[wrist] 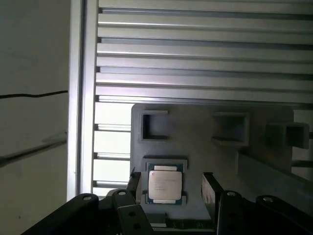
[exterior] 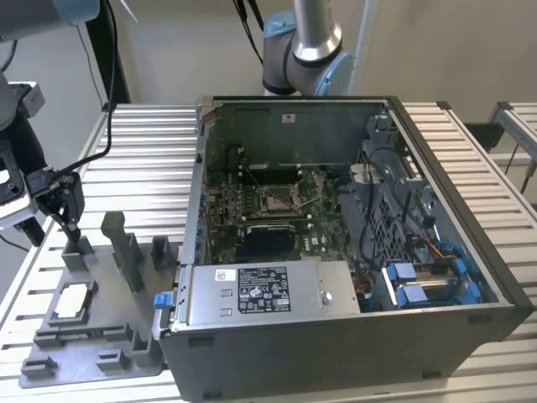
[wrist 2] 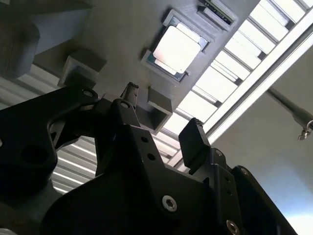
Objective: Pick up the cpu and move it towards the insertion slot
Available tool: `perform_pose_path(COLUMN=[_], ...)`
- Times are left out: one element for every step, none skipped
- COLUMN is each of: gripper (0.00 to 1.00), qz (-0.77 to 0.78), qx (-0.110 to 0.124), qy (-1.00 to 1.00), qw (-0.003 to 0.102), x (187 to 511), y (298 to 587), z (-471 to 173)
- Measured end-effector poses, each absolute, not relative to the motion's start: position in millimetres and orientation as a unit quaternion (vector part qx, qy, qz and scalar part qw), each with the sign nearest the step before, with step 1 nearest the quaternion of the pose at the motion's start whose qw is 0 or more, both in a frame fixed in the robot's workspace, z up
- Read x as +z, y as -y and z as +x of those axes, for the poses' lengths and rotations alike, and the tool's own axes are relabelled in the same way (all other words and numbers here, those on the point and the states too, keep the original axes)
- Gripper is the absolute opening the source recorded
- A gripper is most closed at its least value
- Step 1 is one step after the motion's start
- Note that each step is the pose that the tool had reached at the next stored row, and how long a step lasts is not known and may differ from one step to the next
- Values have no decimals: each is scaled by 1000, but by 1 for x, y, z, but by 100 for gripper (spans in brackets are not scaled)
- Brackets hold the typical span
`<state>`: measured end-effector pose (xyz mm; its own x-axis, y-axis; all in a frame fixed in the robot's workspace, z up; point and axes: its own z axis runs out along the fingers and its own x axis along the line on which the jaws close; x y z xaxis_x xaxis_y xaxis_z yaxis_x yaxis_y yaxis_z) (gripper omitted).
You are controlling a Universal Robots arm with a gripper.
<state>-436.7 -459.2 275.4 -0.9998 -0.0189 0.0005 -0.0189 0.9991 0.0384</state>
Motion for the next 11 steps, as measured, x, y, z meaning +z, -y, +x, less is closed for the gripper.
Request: perform_pose_path(gripper=[100,100,100,100,100,100,100,100,100,100,100], qz=[9,9,9,9,9,9,9,9,9,9,9], qx=[-19,-19,-19,-19,-19,-19,-19,-19,-19,-19,-19], qy=[1000,1000,1000,1000,1000,1000,1000,1000,1000,1000,1000], qw=[0,0,0,0,0,0,0,0,0,0,0], x=[274,272,271,270,268,267,265,264,263,261,260], y=[459,459,459,459,459,459,459,459,459,459,459], z=[-437,-437,-437,-437,-437,-437,-437,-437,-437,-437,-437])
